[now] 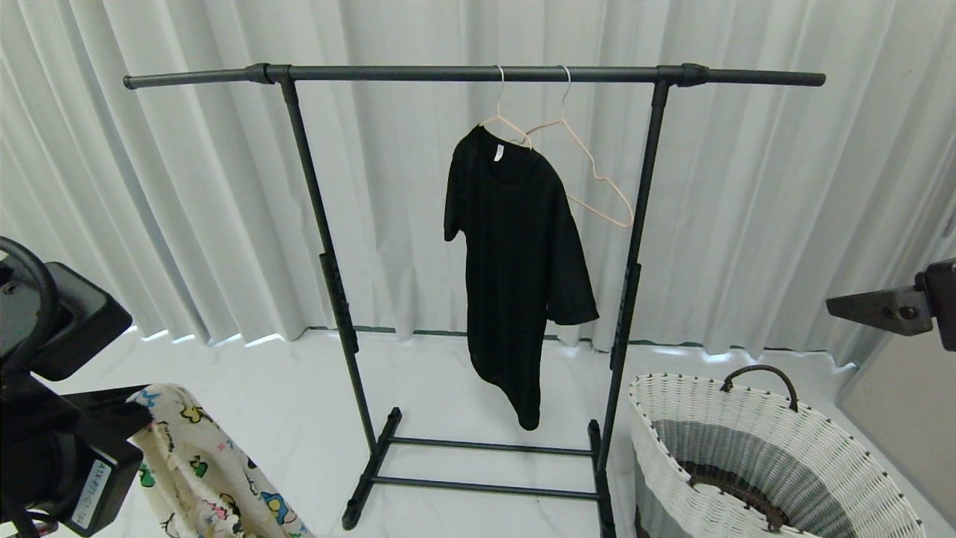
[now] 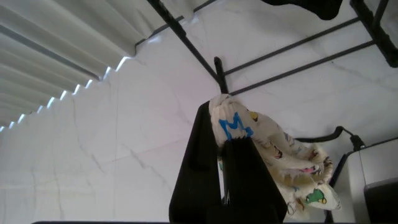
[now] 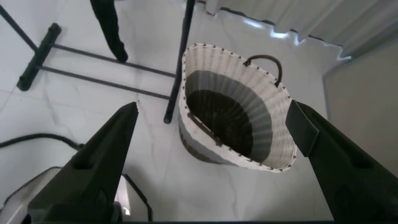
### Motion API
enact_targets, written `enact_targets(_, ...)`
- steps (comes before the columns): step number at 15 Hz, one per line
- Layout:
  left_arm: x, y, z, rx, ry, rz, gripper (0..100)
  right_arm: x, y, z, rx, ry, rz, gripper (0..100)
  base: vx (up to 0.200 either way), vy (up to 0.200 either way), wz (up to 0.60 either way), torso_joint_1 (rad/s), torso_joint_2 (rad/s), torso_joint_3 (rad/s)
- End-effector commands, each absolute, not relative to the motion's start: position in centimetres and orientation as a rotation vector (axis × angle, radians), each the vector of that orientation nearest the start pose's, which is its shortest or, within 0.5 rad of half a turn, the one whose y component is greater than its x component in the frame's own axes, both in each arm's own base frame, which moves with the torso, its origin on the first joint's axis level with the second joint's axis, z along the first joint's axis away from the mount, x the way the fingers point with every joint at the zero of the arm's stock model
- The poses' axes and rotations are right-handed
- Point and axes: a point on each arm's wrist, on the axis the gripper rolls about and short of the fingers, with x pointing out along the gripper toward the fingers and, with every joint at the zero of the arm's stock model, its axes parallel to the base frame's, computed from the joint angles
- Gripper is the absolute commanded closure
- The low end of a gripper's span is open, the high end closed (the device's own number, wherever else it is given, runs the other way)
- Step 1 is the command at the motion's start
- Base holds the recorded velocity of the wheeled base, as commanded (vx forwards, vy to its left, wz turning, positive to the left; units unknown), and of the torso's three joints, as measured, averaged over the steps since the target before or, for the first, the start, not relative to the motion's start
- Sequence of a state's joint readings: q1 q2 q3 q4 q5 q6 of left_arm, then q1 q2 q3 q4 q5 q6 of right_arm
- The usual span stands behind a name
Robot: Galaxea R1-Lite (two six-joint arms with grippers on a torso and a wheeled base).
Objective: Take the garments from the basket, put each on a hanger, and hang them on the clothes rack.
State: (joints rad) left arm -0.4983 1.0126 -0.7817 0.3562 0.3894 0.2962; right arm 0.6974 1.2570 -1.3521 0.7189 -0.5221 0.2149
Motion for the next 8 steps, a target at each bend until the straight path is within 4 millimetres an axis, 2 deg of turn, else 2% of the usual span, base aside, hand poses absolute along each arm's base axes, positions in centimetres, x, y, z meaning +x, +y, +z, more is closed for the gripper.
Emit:
enact_targets(1,10.34,-4.66,23.20,0.542,0.516,-0.185,100,12.81,9.25,31.84,-0.147,0.524,0.113,0,0.000,0.000,0.00,0.188,-0.48,-0.286)
enact_targets(8,10.41,-4.71,23.33,0.536,0.501,-0.184,100,13.17,9.56,31.89,-0.141,0.513,0.115,0,0.000,0.000,0.00,0.200,-0.48,-0.280)
